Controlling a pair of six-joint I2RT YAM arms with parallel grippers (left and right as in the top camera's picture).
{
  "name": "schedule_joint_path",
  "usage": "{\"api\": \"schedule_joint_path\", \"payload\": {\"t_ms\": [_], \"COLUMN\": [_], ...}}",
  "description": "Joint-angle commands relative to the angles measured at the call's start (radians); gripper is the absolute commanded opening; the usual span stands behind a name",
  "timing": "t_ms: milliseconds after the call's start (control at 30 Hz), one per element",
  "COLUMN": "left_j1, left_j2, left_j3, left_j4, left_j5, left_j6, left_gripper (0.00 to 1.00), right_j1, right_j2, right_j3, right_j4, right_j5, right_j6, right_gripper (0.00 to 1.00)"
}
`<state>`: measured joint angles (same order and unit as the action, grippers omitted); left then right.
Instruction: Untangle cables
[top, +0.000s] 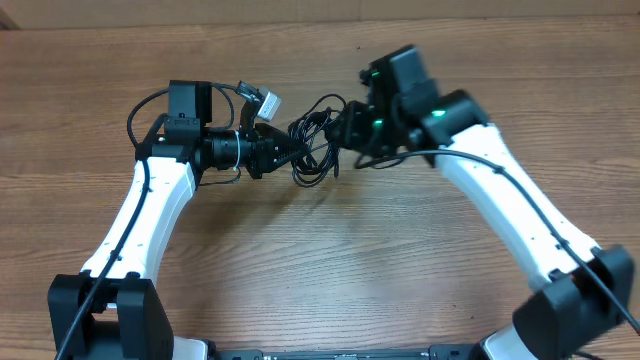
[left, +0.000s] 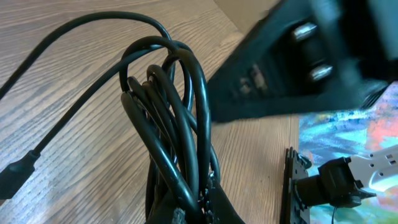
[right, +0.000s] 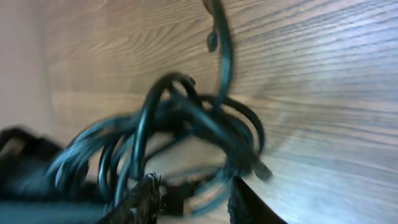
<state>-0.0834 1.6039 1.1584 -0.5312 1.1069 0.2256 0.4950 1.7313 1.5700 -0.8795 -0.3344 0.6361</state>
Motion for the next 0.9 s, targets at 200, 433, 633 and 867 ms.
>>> {"api": "schedule_joint_path", "payload": {"t_ms": [200,433,633,867], "left_j1": [-0.053,-0.061,-0.061,-0.063], "left_j2": [-0.022,-0.022,-0.022,-0.022], "left_j3": [0.015,0.015,0.015,0.015], "left_j4": [0.004,0.003,-0.011,-0.04], "left_j5": [-0.038,-0.097,-0.107,-0.167], "left_j6": [0.093,0.093,0.093,0.094], "left_gripper": [0.04,0.04,0.04,0.04], "right_j1": [0.06,0.06,0.06,0.06], "right_j2": [0.014,0.0,-0.002,-0.003], "right_j3": [0.002,0.039,0.042,0.042], "right_j4": [0.045,0.029,0.022,0.042], "right_j5": [0.159,0.109,0.018,0.023], "right_j6": [0.213,0.235,0.258,0.262], "right_gripper": [0.31,0.36,0.35,0.37]}}
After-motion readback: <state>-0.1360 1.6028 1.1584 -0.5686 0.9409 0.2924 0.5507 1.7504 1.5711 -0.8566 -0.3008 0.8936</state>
